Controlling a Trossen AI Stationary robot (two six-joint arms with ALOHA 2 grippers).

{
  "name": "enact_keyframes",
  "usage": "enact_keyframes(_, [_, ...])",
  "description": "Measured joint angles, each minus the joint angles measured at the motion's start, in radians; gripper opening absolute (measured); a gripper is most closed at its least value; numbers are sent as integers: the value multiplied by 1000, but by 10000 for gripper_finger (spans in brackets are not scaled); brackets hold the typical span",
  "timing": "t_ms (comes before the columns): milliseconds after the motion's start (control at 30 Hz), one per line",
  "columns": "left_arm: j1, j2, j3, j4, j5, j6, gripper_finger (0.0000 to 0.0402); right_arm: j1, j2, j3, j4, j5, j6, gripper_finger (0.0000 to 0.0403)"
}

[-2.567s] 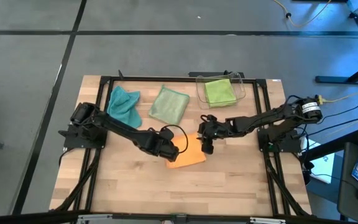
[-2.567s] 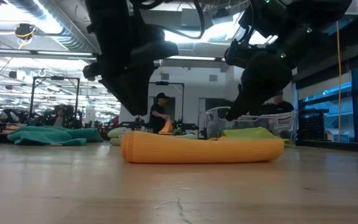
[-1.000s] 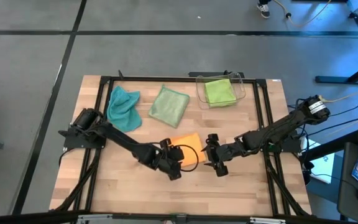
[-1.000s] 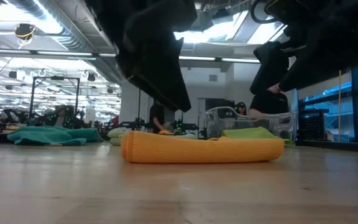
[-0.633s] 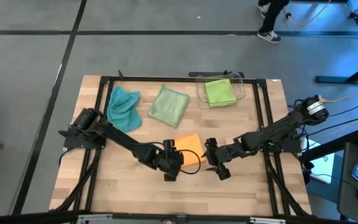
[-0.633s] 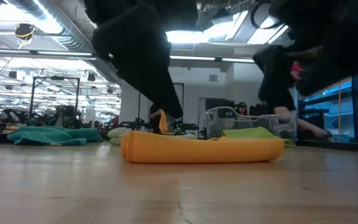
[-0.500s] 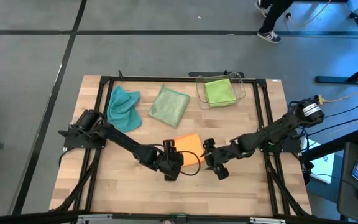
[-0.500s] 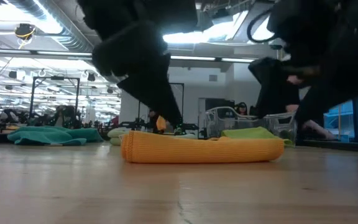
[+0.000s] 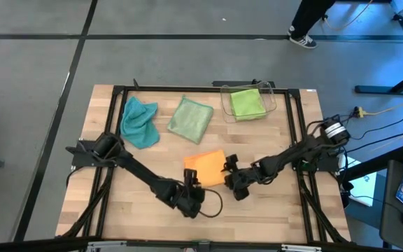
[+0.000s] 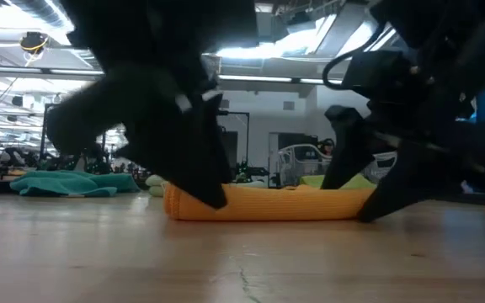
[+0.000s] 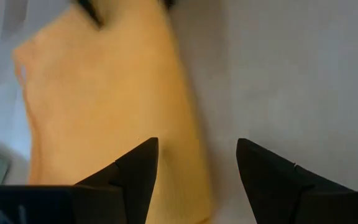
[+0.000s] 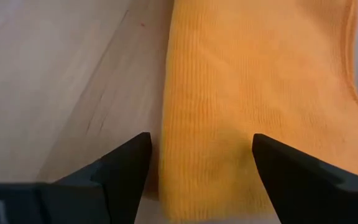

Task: Fold microfiber towels
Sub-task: Stack the orange microfiber towel on top of the light green microfiber towel

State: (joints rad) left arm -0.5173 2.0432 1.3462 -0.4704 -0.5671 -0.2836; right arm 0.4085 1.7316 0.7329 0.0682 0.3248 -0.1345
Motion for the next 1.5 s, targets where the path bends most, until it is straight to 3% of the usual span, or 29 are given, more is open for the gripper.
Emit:
enact_keyframes(300, [30, 62, 6, -68, 22, -26, 210, -1, 42, 4, 53, 44, -1, 285])
enact_keyframes(833, [67, 69, 4, -116, -44, -125, 208, -44, 45, 2, 31, 38, 78, 272])
enact_keyframes(1067, [64, 71, 2, -112, -30, -134, 161, -44, 46, 1, 23, 36, 131, 192])
enact_keyframes(1400, [64, 75, -2, -57, -74, -142, 16, -46, 51, -3, 80, 50, 130, 44])
enact_keyframes(1500, [68, 67, -5, -66, -101, -188, 5, -47, 47, 5, 59, 67, 128, 12])
